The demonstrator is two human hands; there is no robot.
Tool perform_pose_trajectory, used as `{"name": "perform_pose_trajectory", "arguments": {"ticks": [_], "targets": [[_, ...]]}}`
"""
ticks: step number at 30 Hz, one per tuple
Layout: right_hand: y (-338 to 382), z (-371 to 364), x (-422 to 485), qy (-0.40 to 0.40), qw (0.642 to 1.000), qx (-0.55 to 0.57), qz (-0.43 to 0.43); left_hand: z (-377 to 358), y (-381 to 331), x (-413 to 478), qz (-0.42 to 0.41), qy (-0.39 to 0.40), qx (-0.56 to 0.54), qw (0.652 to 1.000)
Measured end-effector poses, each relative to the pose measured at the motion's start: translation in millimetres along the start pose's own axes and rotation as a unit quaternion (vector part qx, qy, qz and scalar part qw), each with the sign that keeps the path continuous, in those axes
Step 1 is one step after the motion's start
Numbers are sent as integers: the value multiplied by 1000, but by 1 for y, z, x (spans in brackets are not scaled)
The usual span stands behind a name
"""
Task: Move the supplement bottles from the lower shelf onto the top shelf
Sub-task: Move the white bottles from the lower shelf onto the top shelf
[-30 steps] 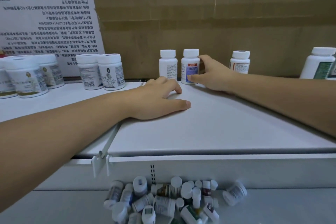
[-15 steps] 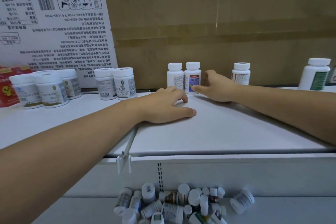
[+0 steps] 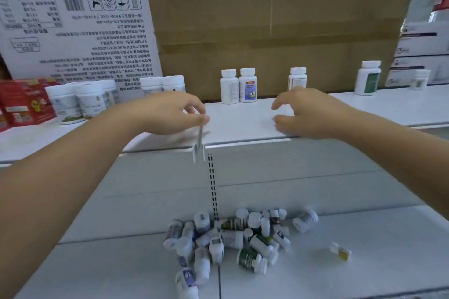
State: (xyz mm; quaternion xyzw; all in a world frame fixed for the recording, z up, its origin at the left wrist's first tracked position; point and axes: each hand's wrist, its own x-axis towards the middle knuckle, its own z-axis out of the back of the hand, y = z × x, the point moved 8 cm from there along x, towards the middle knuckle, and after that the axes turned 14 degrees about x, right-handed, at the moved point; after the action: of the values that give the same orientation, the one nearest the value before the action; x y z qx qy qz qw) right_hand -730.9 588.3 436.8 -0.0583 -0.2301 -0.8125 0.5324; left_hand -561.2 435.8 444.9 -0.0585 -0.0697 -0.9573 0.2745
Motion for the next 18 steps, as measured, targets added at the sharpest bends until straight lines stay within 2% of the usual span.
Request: {"name": "perform_pose_trajectory", "arguments": {"ticks": [3,9,12,15,18], "targets": [[13,-1,-37,-44,999,28,-14,-1,13,-44,5,-46,-21,999],[60,-27,-120,-137,989,63,-5,-23,32,-142,-1,-189,0,982],[74,-57,-159,-172,978,113,-15,-51,45,-189,1,-235,-43,971],[72,-105,-183,-156,974,156,-48,-98,67,-221,60,-244,-93,964],[59,-157,-194,-136,967,195,-89,-161,92,-234,140,-193,-132,962]]}}
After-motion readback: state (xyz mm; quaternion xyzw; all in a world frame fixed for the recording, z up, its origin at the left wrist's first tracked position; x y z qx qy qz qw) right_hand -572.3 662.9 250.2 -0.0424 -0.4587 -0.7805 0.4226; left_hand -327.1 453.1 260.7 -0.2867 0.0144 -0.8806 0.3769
